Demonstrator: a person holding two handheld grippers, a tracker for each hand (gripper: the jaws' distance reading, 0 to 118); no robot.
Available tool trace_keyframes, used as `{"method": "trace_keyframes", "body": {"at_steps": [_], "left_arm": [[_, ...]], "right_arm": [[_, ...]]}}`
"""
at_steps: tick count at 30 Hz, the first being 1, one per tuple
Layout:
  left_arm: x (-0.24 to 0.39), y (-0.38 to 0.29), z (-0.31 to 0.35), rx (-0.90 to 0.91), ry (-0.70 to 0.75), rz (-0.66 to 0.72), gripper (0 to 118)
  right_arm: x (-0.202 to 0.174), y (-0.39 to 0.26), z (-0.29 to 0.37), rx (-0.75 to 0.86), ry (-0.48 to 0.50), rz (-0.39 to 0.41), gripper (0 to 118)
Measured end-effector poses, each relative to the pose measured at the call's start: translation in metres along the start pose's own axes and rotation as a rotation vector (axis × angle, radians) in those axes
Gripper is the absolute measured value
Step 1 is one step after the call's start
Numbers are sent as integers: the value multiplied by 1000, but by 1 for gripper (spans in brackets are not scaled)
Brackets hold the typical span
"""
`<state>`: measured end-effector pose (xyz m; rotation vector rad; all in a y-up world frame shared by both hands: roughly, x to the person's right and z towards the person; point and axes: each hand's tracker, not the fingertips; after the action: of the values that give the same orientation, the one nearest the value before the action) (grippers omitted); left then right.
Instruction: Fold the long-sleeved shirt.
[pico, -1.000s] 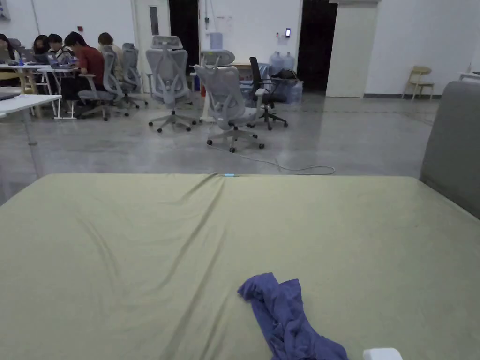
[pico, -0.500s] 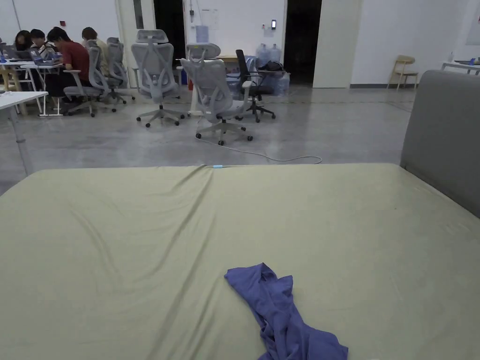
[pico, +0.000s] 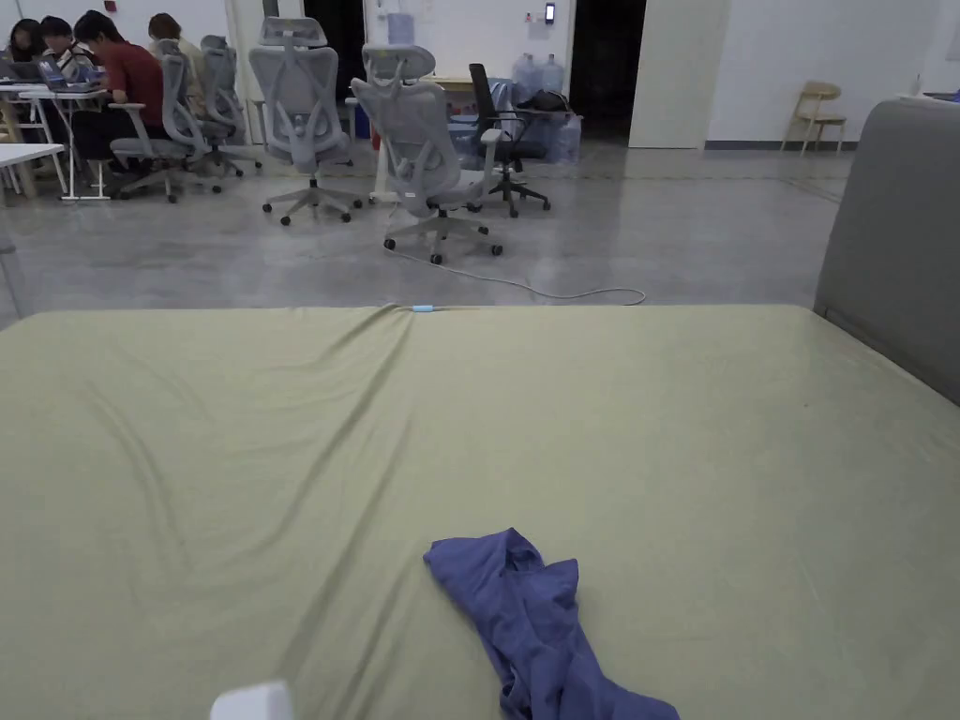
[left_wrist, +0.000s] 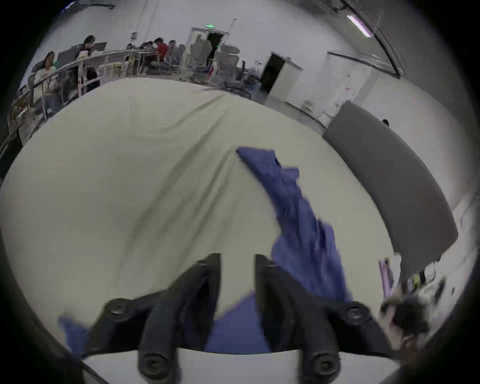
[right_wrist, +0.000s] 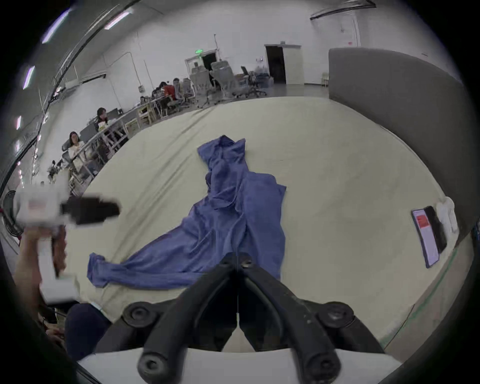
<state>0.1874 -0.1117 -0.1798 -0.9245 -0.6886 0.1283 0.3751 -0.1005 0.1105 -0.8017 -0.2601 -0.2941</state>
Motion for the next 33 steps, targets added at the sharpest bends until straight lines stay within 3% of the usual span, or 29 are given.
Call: {"method": "trace_keyframes", "body": {"at_steps": [1,2,3,4,5,8,10,14,15,16,17,18,19,20,21,22,25,28,29,30,31,33], "left_arm": [[10,29,-32,2,-57,14,47],[18,57,-70,-10,-77,26,66],[27,82,-108,-30,-53,28,99],[34,101,-141,-62,-17,25,116],[45,122,-187,-74,40,51,118],[58,149,-255,-47,192,80,101],[64,150,-284,-92,186,32,96],[78,129,-313,-177,260,-276,89],[83,126,-309,-114,254,-300,76],[84,129,-305,-124,247,-312,54],[78,133,-292,-128,230,-280,14],[77,135,-282,-95,245,-276,1],[75,136,-274,-58,276,-293,1],[64,139,-259,-29,249,-270,1],[61,149,-253,-24,160,-216,1],[56,150,-243,-20,166,-213,1],[53,153,-212,-23,170,-194,1],[44,152,-180,17,140,-169,1],[49,150,-170,22,130,-160,1],[46,150,-160,33,121,-143,1],[43,149,-150,37,110,-131,1],[43,144,-128,48,105,-127,1]], "right_arm": [[3,2,-3,2,3,1,3],[10,6,-7,4,12,4,3],[14,8,-11,4,15,6,3],[16,9,-15,4,13,3,3],[20,12,-21,-8,13,-2,3],[35,13,-29,-30,15,-20,3],[43,14,-34,-37,20,-21,3],[53,17,-47,-72,-13,11,3],[57,18,-49,-80,-11,10,3],[61,19,-51,-89,-6,10,9],[64,20,-53,-100,-8,9,27],[63,23,-55,-100,-16,6,75],[67,24,-55,-85,-19,-8,101],[71,25,-57,-63,-37,-20,114],[74,25,-61,-58,-51,-26,114],[73,20,-65,-50,-60,-52,118],[78,15,-89,-148,-103,5,116],[63,2,-115,-267,-31,109,112],[62,-6,-123,-330,-8,157,97],[50,-5,-125,-365,-5,194,53],[49,-7,-127,-345,-10,186,20],[58,-7,-115,-277,-29,121,20]]}}
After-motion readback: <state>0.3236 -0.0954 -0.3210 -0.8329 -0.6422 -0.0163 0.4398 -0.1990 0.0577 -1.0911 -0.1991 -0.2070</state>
